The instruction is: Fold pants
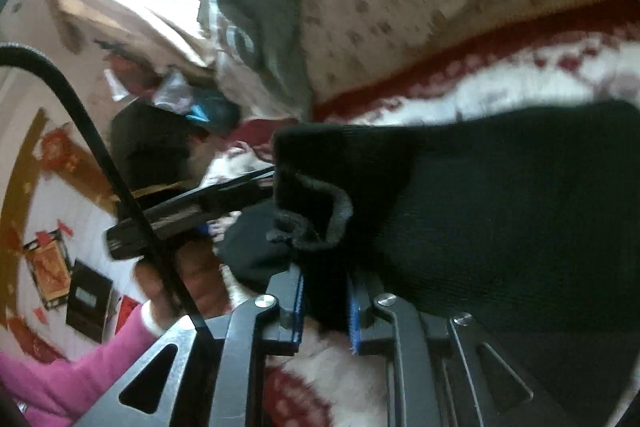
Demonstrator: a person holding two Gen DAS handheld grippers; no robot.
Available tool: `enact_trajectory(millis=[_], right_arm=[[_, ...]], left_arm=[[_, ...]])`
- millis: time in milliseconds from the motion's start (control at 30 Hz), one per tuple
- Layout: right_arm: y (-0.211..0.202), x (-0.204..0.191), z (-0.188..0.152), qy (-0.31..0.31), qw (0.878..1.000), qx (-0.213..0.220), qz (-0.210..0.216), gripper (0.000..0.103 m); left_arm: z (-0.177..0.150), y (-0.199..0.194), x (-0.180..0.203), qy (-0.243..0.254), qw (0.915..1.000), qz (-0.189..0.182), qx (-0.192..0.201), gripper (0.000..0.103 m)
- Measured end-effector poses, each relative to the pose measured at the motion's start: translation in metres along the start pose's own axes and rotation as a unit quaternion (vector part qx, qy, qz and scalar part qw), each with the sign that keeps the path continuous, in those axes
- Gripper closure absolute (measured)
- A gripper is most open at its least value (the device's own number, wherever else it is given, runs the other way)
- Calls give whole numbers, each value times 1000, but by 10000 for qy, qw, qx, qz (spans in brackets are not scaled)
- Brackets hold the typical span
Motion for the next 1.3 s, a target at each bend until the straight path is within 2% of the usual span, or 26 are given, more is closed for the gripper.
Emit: enact_trajectory(millis=[33,67,100,133,200,267,333,467,533,600,667,767,800,833,867,900,933,1000,1133,1200,1300], right_arm=[[3,0,0,-79,9999,8,-86,84],[3,-4,0,-123,9999,-6,-55,74],[1,-9,1,-103,9999,-75,80,68],[-5,-14,2,-18,9995,-153,264,59],[-23,-18,8,155,9991,-110,388,58],[-49,-17,23,123,9989,304,341,58],[-75,-7,37,128,9978,640,140,54],[-116,43,53,229,9902,1042,-903,52],[-117,61,57,357,9870,1045,-1168,52],[-113,78,58,562,9860,992,-1218,52],[-99,87,57,732,9872,904,-1090,52],[-84,93,56,725,9893,717,-1040,53],[-80,91,56,652,9911,676,-947,56],[-76,87,56,532,9922,658,-920,64],[-71,85,58,336,9913,657,-1087,69],[-71,83,58,214,9907,636,-1184,70],[-72,81,60,169,9905,642,-1203,72],[-78,79,61,142,9901,709,-1204,73],[-77,100,47,56,9830,622,-1726,73],[-76,103,45,292,9832,822,-1603,72],[-83,99,46,453,9828,851,-1575,71]], left_arm=[[-2,-6,-6,-121,9999,14,43,93],[-4,-13,-10,-194,9998,-5,95,90],[-5,-18,-10,-225,9996,-35,141,78],[-5,-23,-8,-245,9995,-80,188,59],[-6,-34,-1,-331,9987,-220,325,45],[-5,-38,6,-392,9978,-350,411,45],[-8,-38,16,-363,9980,-284,431,43],[-22,-21,26,-265,9992,146,251,43],[-30,-11,31,-251,9992,248,186,42],[-40,1,32,-387,9982,450,18,43],[-49,12,25,-377,9945,972,-106,43],[-53,17,21,-474,9924,1136,-49,43],[-52,17,19,-588,9917,1144,5,43],[-50,18,17,-741,9908,1130,49,45],[-49,18,16,-841,9899,1142,64,52],[-49,18,14,-902,9886,1206,44,74],[-50,18,15,-872,9885,1237,-12,81],[-52,12,17,-811,9885,1278,58,86],[-59,13,15,-812,9871,1378,101,86],[-59,10,16,-861,9867,1369,148,86],[-60,7,16,-879,9870,1334,184,86]])
Point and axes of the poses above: each gripper's, at about its wrist camera, not at the fingertips, and y roughly the way its jaws point, x to its right, z to its top, the point moved 9 cm from there along y, roughly the way its jaws point, and after that the axes turned 8 degrees about x, right-handed, at the moved point
